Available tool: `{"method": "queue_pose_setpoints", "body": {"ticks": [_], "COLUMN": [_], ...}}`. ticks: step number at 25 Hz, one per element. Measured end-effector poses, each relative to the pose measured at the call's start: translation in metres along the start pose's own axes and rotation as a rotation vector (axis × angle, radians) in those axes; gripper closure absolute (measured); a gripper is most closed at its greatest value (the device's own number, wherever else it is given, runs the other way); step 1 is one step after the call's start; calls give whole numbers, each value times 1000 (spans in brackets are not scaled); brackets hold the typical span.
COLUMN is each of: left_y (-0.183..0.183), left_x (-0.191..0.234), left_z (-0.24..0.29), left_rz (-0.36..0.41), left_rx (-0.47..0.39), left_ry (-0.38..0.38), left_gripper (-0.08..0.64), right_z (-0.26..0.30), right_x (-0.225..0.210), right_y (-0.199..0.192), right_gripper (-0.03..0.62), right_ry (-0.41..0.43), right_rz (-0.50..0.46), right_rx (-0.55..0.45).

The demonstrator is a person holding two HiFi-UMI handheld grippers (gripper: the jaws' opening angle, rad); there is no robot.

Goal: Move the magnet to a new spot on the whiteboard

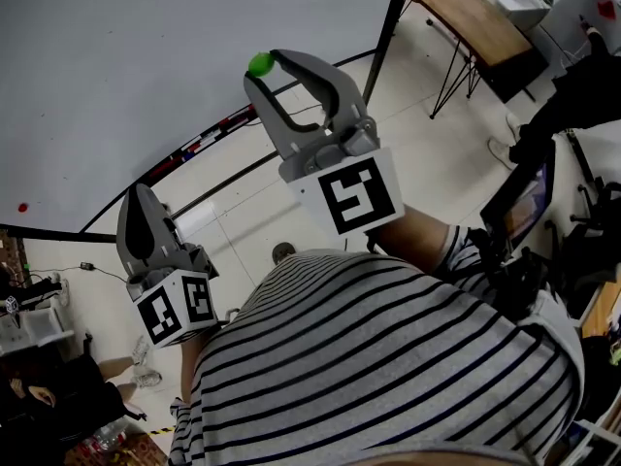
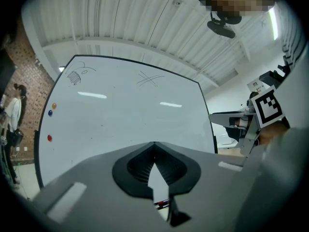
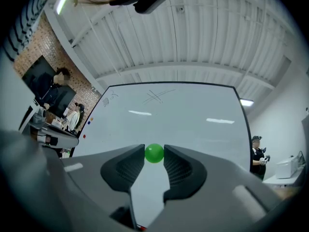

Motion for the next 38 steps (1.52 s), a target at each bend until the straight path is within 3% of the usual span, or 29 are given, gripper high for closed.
{"method": "queue_pose_setpoints", "body": {"ticks": [7, 21, 31, 38], "left_y": [3, 13, 14, 15], "left_x": [21, 105, 137, 148], "left_z": [15, 56, 71, 71], "left_rz": [3, -15, -22, -11], "left_rx": [-11, -19, -23, -24], "left_ry": [-4, -9, 22, 49], "left_gripper": [545, 545, 545, 545], "right_z": [30, 144, 210, 223], "right_x": [9, 40, 38, 36], "right_y": [-3, 0, -31, -48], "right_gripper": [468, 468, 469, 468], "right_ry": [-7, -45, -79, -85], "right_rz": [-12, -94, -182, -176], "right_rx": [-11, -48, -3, 27]}}
Point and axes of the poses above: the fingertips, and each gripper's own axes: z forward along the fingers, x to its left, y out of its top, the point moved 5 cm from there along -z, backward along the fingers, and after that the axes turned 12 degrees about -z, right-handed, at the moved point
